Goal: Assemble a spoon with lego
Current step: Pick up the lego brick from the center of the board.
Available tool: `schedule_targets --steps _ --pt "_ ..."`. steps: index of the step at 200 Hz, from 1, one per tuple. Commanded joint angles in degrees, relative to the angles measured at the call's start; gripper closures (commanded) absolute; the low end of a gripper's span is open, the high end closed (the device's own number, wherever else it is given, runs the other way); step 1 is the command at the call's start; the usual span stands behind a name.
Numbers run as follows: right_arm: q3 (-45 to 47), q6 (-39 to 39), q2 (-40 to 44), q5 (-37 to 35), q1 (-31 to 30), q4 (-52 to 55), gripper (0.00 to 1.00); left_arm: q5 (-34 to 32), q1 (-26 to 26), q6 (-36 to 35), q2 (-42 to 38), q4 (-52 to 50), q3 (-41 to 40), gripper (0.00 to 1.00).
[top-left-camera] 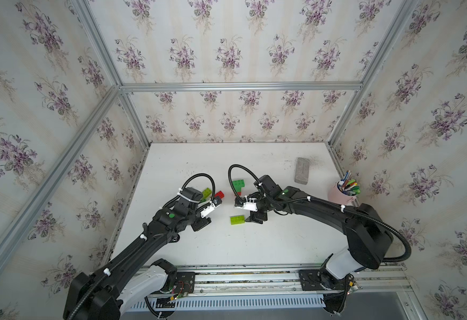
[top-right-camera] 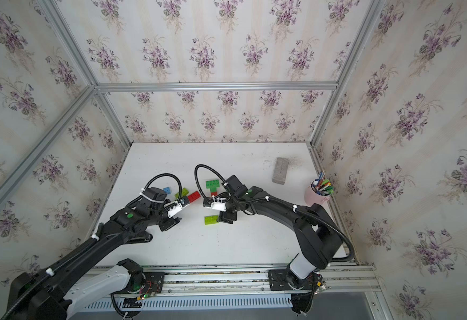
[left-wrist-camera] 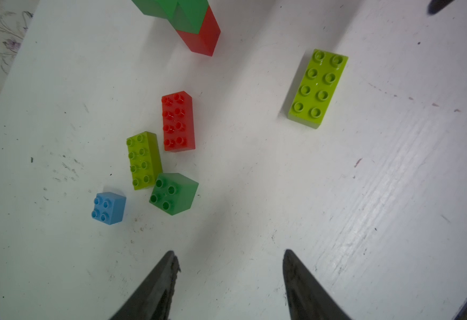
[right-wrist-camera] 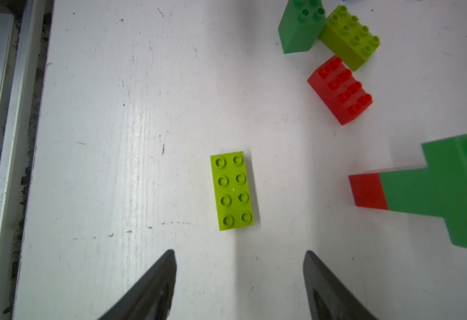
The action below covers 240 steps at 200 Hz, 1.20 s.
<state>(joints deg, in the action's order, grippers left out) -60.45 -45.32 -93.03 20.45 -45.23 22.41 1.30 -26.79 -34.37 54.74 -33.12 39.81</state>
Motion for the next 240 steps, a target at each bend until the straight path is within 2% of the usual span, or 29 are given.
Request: schedule_targets --steps 1,39,101,171,240 --pt "-2.4 0.1 -3.6 0.1 -1.3 1.7 0.33 -1.7 1.7 0.2 -4.3 -0.8 -0.4 0.38" --pt "-6.4 -0.2 -9.8 -1.1 -3.4 2.1 0.4 0.6 2.9 0.4 -8.6 -1.5 -1.0 0.38" --pt "-9.9 -0.1 -15.4 -2.0 -4.7 3.1 0.5 2.9 2.9 0.7 -7.1 -1.4 -0.3 0.38" --pt "-10.7 0.4 -17.7 -4.0 -5.0 2.7 0.57 3.1 2.9 0.9 -7.1 -1.4 -0.3 0.38" --pt "-11.1 0.6 -15.6 -4.7 -5.1 2.7 0.73 4.2 2.9 1.3 -6.9 -1.3 -0.3 0.38"
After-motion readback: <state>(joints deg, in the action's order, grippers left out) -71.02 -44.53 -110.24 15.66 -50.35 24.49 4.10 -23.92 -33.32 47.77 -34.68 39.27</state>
